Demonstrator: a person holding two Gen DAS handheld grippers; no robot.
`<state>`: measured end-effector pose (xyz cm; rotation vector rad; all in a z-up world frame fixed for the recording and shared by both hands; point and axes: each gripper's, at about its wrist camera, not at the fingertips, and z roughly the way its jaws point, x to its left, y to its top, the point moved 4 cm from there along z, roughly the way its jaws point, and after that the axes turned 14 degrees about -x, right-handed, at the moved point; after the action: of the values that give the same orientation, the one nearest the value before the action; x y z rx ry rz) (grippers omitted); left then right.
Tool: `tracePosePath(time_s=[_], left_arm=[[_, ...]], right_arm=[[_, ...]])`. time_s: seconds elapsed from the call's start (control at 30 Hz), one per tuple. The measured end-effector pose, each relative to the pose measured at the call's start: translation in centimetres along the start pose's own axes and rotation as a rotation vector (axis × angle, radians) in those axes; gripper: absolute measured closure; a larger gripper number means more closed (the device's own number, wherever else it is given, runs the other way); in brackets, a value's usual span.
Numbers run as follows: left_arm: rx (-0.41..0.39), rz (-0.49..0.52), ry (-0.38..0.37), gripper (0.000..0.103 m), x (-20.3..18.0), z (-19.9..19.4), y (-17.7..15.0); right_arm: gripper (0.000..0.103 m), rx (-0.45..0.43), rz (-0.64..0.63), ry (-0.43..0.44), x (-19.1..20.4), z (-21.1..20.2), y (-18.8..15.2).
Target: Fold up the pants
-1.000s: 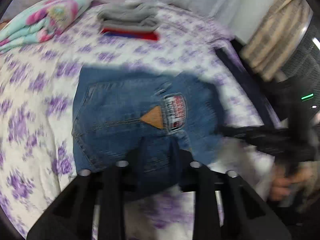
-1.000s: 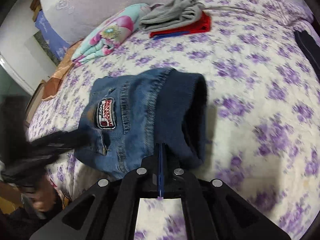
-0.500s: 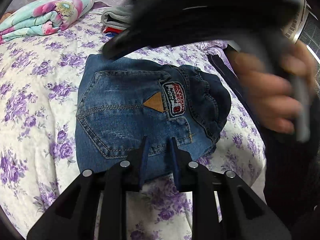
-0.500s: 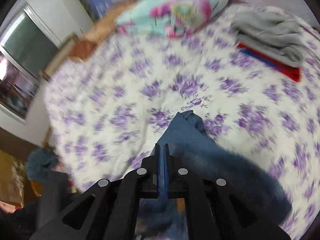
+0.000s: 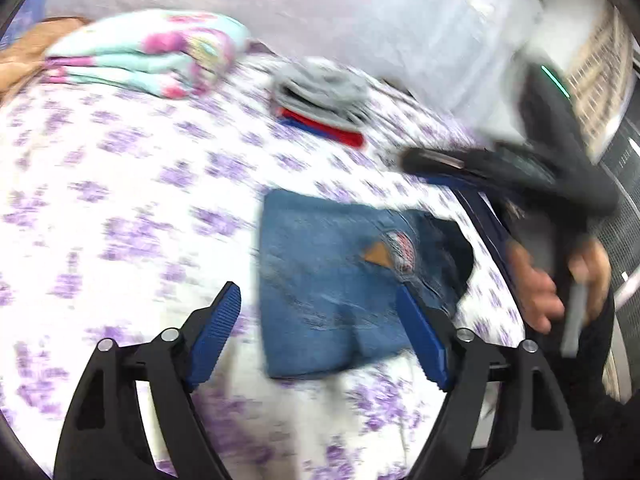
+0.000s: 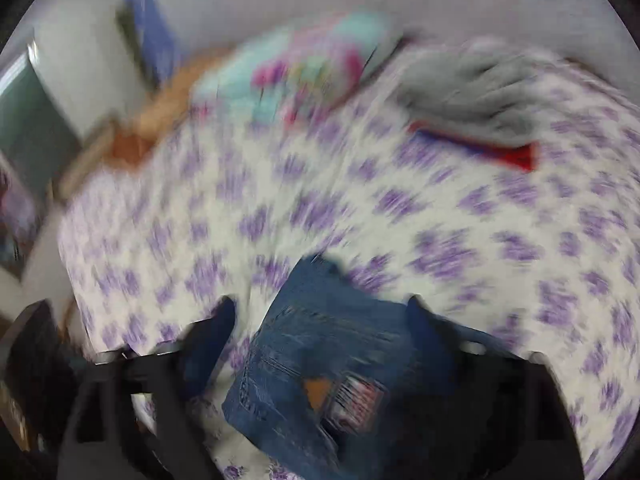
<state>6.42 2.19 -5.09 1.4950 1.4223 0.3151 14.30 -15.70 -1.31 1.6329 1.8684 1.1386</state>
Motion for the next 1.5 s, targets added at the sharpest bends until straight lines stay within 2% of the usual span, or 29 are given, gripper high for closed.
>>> tracePosePath(time_s=[0.07, 0.13, 0.27, 0.37, 0.43, 0.53, 0.7, 0.83, 1.0, 1.1, 1.17, 1.27, 1.33, 1.37, 1.43, 1.5], left_arm=[[0.012, -0.035, 0.007, 0.025, 1.1, -0.1, 0.2], [0.050, -0.082, 0.013, 0.025, 1.9, 0.8, -0.3], [0.186, -0.164, -0.002, 0.025, 2.5, 4.2, -2.5], [0.272, -0.190, -0.014, 0.023, 2.4, 7.3, -4.4], [0.302, -0.230, -0.040, 0.015, 2.7, 8.6, -5.2], [0.305, -0.250, -0.064, 0.014, 2.8, 9.4, -5.3], [0.300, -0.244, -0.065, 0.014, 2.5, 9.8, -5.1], [0.294, -0.240, -0.079, 0.013, 2.7, 9.5, -5.1], [0.289, -0.235, -0.093, 0.011, 2.2, 10.4, -5.0], [0.287, -0.247, -0.106, 0.011, 2.3, 10.4, -5.0], [0.289, -0.253, -0.112, 0.011, 2.3, 10.5, -5.0], [0.294, -0.266, -0.131, 0.012, 2.1, 10.4, -5.0], [0.306, -0.274, -0.148, 0.012, 1.8, 10.5, -5.1], [0.309, -0.265, -0.145, 0.012, 1.6, 10.6, -5.2], [0.304, -0.238, -0.113, 0.017, 1.2, 10.6, -5.2], [0.293, -0.223, -0.095, 0.025, 0.9, 10.2, -4.9]], right_arm=[[0.006, -0.056, 0.108, -0.012, -2.8, -3.5, -1.9], [0.006, -0.075, 0.210, -0.015, -4.9, -5.3, -3.9], [0.006, -0.116, 0.384, -0.084, -8.8, -8.4, -8.8], [0.006, -0.119, 0.438, -0.105, -9.9, -9.3, -10.8], [0.006, -0.092, 0.465, -0.076, -9.9, -8.8, -11.8], [0.006, -0.048, 0.461, -0.046, -8.9, -7.2, -12.1], [0.006, -0.003, 0.466, -0.082, -8.5, -4.6, -11.9], [0.006, 0.039, 0.533, -0.084, -9.3, -2.8, -13.0], [0.003, 0.108, 0.672, 0.000, -10.6, 0.7, -15.3], [0.003, 0.081, 0.696, 0.043, -10.8, 0.8, -15.3], [0.003, 0.076, 0.683, 0.106, -9.7, 0.8, -15.2], [0.003, 0.082, 0.623, 0.075, -8.8, 1.0, -15.1], [0.003, 0.091, 0.632, 0.073, -8.9, 1.4, -15.2], [0.004, 0.081, 0.614, 0.057, -8.7, 1.5, -15.2], [0.025, 0.043, 0.541, 0.012, -7.8, 1.1, -14.9], [0.039, -0.003, 0.469, -0.020, -7.0, 0.4, -14.4]])
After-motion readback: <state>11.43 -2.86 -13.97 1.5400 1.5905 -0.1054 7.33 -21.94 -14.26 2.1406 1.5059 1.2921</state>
